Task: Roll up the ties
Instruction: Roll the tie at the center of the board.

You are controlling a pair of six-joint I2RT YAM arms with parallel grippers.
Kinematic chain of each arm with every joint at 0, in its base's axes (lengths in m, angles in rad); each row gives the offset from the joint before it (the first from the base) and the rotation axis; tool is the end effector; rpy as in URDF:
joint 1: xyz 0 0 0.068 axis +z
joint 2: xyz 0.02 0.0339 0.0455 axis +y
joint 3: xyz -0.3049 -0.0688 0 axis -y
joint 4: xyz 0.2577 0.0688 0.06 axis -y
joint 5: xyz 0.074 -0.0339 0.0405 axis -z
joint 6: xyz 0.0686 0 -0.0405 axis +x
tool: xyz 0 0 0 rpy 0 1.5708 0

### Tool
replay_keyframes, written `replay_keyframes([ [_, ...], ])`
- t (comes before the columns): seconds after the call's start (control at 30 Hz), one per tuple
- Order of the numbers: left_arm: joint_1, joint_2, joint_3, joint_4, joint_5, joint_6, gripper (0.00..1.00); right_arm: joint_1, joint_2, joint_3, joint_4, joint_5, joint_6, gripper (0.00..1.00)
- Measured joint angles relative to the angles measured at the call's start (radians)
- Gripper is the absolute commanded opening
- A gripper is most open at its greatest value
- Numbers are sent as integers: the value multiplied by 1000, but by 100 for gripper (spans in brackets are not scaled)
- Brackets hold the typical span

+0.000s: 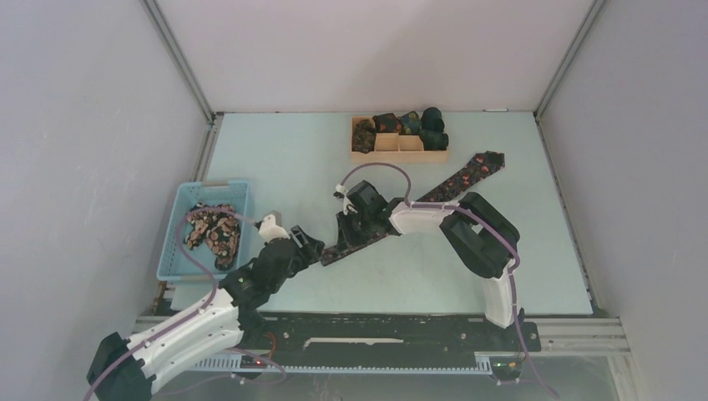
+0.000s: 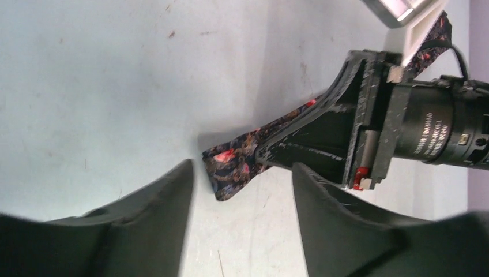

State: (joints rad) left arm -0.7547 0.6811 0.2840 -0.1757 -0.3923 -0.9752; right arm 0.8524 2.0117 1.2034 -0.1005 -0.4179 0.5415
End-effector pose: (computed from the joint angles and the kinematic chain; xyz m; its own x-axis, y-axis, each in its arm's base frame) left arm 0.1341 -0.0901 0.1867 -0.5518 -0.5311 -0.6430 -0.1030 0.8085 -0.5794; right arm 0.2789 0.3613 0.1365 -0.8842 -0.2956 -0.3618 -0.4628 0.6606 0.5911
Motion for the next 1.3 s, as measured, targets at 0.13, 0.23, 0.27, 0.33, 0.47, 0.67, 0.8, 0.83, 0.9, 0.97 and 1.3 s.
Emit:
replay_keyframes([
  [0.13,3,-87,-67,-29,3,8,73,0,0,0,0,0,0,14],
  [0.23,7,-111,-90,-30,11,8,68,1,0,0,-1,1,0,13],
  [0.27,10,-113,-95,-28,16,6,66,1,0,1,-1,2,0,13],
  [0.33,19,-109,-107,-10,39,5,62,1,0,2,-3,3,0,13],
  [0.47,58,-59,-146,68,107,-9,57,2,0,4,-7,6,-2,12],
  [0.67,104,41,-168,154,188,-12,56,3,0,4,-9,7,-11,11],
  [0.8,113,86,-168,212,222,-12,53,3,0,5,-10,7,-13,11],
  [0.83,115,100,-168,227,229,-12,52,3,0,5,-10,7,-15,11],
  [0.9,119,126,-168,243,240,-11,52,3,0,5,-10,7,-15,11],
  [0.97,123,159,-168,273,248,-11,50,3,0,5,-10,7,-16,11],
  [1.3,133,275,-164,397,276,-19,41,3,0,5,-10,7,-15,11],
])
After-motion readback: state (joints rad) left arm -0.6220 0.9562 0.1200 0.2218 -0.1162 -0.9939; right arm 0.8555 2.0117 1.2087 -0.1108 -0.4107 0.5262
